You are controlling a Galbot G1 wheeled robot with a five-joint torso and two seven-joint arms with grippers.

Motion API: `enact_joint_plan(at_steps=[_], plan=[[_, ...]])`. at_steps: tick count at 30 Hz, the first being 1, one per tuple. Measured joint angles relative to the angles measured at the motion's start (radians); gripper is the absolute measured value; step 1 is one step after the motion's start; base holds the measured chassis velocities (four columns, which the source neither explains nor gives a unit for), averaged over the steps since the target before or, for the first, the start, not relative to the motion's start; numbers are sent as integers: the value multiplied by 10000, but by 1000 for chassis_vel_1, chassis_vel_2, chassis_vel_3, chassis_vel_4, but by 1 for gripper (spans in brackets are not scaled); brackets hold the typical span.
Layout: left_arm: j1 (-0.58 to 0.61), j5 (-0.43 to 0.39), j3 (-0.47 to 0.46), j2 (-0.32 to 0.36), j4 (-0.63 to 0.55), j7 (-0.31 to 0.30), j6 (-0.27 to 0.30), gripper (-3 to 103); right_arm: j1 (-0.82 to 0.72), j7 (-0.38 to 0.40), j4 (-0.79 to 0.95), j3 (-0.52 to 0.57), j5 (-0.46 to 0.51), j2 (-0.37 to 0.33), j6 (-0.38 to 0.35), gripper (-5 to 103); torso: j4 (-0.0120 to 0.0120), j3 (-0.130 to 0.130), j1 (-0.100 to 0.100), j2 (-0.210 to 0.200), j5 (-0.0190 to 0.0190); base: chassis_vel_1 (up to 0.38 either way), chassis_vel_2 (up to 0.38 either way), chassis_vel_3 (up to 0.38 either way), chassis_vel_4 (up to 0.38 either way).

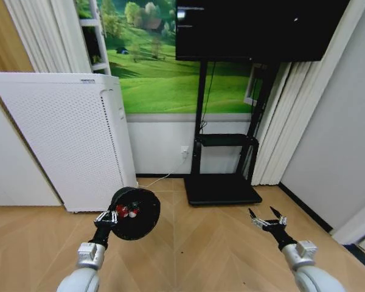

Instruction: Pick up the trash bin and place the garbage on the floor into it.

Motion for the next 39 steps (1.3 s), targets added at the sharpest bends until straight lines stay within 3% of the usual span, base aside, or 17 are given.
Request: enact_joint_plan(at_steps=[4, 8, 17, 27, 32, 36, 39], plan=[[46, 1, 2, -16, -41, 5, -2, 5, 1, 0, 0, -1, 0, -1, 0, 100, 11, 2, 1, 0, 11, 35, 32, -30, -42], [132, 28, 14, -72, -109, 36, -56, 5, 0, 2, -4, 2, 0, -2, 0, 100, -3, 2, 1, 0, 12, -95, -38, 64, 50], [350, 142, 105, -237, -208, -18, -84, 5, 1, 4, -5, 3, 0, -2, -1, 100, 6, 2, 1, 1, 7, 23, -66, -25, 63], [584, 103, -88, -232, -237, -109, -73, 5, 0, 4, -3, 2, 0, -2, 0, 100, 0, 0, -2, 3, 6, 175, -150, -197, 164], [712, -255, -182, -225, -155, -352, 217, 5, -1, 3, -3, 2, 0, -2, 0, 100, 5, -2, -7, 4, 4, 151, -141, -156, 172], [781, -730, -187, -283, -127, -492, 490, 5, -1, 4, -2, 2, 0, -1, 0, 100, -3, -1, -6, 4, 8, 3, -5, -43, 16], [936, -1632, -402, -357, 157, -675, 753, 5, 0, 4, -3, 2, 0, -2, -1, 100, 4, 3, 1, 3, 8, -47, 33, 47, -27]])
